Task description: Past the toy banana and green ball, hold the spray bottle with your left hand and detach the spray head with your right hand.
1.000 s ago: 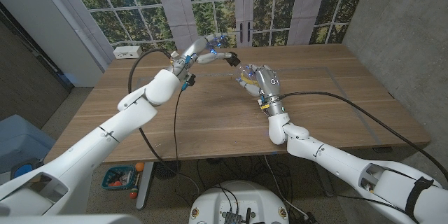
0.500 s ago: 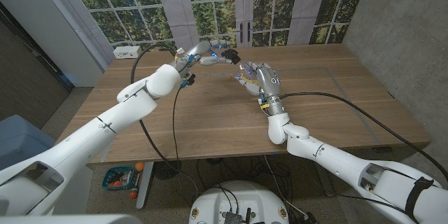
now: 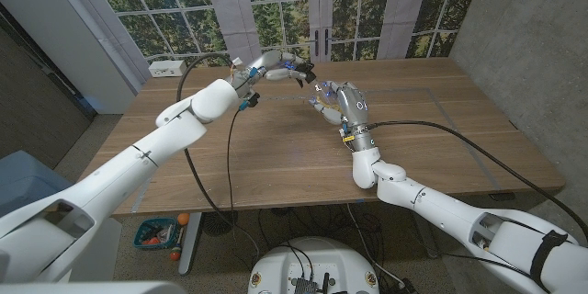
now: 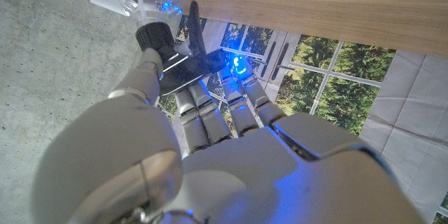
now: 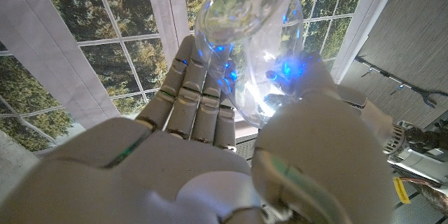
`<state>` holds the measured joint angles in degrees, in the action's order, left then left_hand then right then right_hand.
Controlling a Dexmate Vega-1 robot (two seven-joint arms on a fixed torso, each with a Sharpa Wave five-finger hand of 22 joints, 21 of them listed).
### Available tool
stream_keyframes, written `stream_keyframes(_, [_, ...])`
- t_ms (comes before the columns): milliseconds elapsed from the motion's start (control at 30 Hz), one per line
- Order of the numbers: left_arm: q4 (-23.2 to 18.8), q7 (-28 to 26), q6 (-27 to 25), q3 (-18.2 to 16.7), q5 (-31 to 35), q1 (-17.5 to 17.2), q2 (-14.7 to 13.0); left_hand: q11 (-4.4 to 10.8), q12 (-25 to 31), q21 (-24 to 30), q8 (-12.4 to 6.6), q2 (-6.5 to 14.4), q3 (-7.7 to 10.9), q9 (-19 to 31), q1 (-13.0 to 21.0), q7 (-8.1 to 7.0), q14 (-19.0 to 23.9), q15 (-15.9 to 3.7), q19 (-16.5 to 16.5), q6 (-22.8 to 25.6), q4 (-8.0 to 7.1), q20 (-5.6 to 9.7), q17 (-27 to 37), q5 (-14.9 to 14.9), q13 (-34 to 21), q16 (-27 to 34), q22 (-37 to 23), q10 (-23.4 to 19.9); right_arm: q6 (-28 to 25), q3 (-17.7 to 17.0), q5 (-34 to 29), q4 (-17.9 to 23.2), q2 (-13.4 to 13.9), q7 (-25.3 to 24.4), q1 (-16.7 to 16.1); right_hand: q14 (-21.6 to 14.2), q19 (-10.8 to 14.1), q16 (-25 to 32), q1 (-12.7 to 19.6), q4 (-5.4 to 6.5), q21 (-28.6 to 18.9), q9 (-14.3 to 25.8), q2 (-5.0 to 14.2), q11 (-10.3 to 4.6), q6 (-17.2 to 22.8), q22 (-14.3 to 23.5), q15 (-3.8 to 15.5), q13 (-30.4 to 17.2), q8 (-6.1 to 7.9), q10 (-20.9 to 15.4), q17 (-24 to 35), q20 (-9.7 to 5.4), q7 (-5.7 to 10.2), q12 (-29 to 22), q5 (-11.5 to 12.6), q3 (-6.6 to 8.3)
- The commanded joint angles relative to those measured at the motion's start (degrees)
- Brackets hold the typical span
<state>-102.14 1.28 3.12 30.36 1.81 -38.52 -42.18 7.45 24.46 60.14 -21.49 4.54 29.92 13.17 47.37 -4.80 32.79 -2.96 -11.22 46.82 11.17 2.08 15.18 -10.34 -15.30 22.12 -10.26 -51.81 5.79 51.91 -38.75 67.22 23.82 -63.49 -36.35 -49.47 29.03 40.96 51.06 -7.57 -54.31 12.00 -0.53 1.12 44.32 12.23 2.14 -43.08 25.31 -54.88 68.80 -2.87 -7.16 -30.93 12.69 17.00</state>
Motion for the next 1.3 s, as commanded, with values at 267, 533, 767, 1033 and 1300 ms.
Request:
stream_keyframes(267, [1.1, -7.1, 0.4, -1.3, 0.6, -1.6, 2.8, 4.61, 4.7, 0.7, -4.0, 4.3, 0.17, 4.1, 10.1, -0.07, 5.9, -10.84, -1.8, 4.3, -0.93, 1.19, 3.1, -0.1, -10.4, 3.1, -0.4, -9.3, 2.4, -2.2, -0.5, -3.1, -1.5, -0.5, 0.3, -4.9, -0.6, 0.0, 8.1, 0.03, -0.8, 0.0, 8.28, -8.16, 15.4, -0.2, 10.31, -0.2, 0.11, -8.2, 0.2, -7.59, 13.08, 0.3, 0.3, 0.43])
stream_keyframes(533, [0.4, -13.2, 1.0, -3.3, 1.2, -4.4, 3.8, 4.43, 6.0, 1.2, -5.66, 4.5, -0.42, 6.5, 10.7, -1.05, 6.6, -10.85, -2.2, 3.5, -1.41, 1.83, 4.3, -0.6, -13.2, 3.1, -0.5, -8.8, 3.7, -4.6, -1.6, -4.7, -2.8, -0.5, -0.5, -4.9, -0.7, -0.2, 8.1, 0.01, -1.2, 0.0, 8.27, -8.21, 15.4, -0.3, 10.31, -0.4, 0.05, -8.2, 0.2, -7.63, 13.13, 0.4, 0.3, 0.42])
stream_keyframes(767, [-0.2, -16.0, 1.6, -4.4, 1.8, -5.9, 4.0, 4.49, 6.7, 1.5, -6.63, 4.5, -0.64, 7.6, 10.8, -1.41, 6.7, -10.85, -2.3, 3.5, -1.54, 2.14, 4.8, -0.7, -14.5, 2.9, -0.6, -8.6, 4.6, -5.4, -2.2, -6.1, -3.6, -0.5, -0.4, -4.9, -0.8, -0.3, 8.1, -0.02, -1.5, 0.1, 8.28, -8.21, 15.5, -0.4, 10.31, 0.0, 0.04, -8.4, 0.2, -7.67, 13.13, 0.8, 0.3, 0.44])
stream_keyframes(1033, [-1.1, -15.6, 1.3, -5.0, 1.3, -6.3, 3.4, 4.52, 7.4, 1.8, -7.62, 4.6, -0.8, 8.9, 10.9, -1.57, 6.6, -10.84, -2.3, 3.2, -1.65, 2.27, 5.2, -0.8, -16.0, 2.5, -0.6, -8.3, 4.5, -6.9, -3.0, -6.3, -4.4, -0.5, -1.1, -4.9, -1.3, -0.5, 8.0, 0.03, -1.8, 0.1, 8.12, -8.14, 15.2, -0.5, 10.27, -0.7, -0.13, -8.1, 0.2, -7.86, 13.13, 0.8, 0.3, 0.3])
stream_keyframes(1300, [-1.7, -15.9, 1.5, -6.8, -1.2, -7.6, 3.2, 4.54, 7.8, 2.0, -8.49, 4.5, -0.98, 9.8, 10.9, -1.52, 6.8, -10.86, -2.5, 3.4, -1.65, 2.45, 5.6, -0.9, -17.1, 2.3, -0.6, -8.1, 5.8, -13.9, -7.6, -7.3, -8.4, -0.5, -4.0, -4.9, -1.6, -0.6, 7.6, 0.3, -2.2, 1.1, 8.0, -8.06, 15.7, -0.6, 10.26, -1.4, 0.62, -8.5, 0.3, -8.2, 12.36, 0.6, 0.5, -0.04])
